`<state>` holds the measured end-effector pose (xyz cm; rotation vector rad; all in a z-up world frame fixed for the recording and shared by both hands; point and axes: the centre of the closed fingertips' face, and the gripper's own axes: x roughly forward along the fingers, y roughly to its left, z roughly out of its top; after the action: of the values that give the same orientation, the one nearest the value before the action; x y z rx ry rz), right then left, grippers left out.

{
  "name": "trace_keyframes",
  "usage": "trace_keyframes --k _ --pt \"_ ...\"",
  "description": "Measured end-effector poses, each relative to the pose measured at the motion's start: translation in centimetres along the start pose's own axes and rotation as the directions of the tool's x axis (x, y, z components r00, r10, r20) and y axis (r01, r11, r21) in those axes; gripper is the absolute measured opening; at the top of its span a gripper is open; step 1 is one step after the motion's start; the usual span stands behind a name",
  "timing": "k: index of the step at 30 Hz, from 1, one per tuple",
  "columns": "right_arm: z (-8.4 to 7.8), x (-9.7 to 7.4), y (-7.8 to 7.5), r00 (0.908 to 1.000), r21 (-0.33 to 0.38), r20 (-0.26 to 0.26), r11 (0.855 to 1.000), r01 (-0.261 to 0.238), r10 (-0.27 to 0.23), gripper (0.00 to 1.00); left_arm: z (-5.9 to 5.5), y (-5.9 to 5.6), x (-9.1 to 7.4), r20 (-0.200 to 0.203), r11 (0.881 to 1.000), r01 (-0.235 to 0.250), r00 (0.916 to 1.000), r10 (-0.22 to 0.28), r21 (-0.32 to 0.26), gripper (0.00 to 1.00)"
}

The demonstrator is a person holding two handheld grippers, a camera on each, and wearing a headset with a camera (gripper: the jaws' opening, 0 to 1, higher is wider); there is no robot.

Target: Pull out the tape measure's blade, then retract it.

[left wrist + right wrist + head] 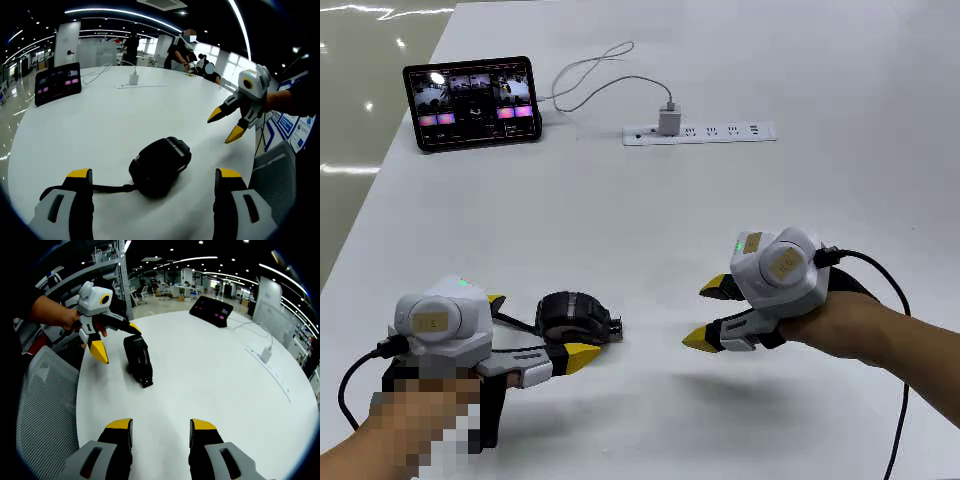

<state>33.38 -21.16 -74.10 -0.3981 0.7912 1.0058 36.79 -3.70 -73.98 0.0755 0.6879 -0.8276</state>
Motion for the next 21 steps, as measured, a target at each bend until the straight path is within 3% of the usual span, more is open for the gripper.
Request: trace_keyframes --k 6,12,21 --pt "-1.1 -1.7 -0.2 0.9997 0.005 0.012 1.000 0.021 -0.022 0.49 0.2 0.6 -1.1 -0.006 0.998 0.006 1.0000 -0.005 0.070 0.99" --pt "-2.3 -3.4 -1.2 0.9976 0.061 0.045 0.997 0.049 -0.052 0.57 0.1 1.3 -2.2 -0.018 0.992 0.008 0.9998 -0.005 0.123 0.99" --pt "-5.0 -5.9 -2.2 0.9948 0.091 0.029 0.991 0.095 -0.098 0.63 -0.7 2.1 -3.9 -0.027 0.994 0.018 0.9995 -0.015 0.112 0.99"
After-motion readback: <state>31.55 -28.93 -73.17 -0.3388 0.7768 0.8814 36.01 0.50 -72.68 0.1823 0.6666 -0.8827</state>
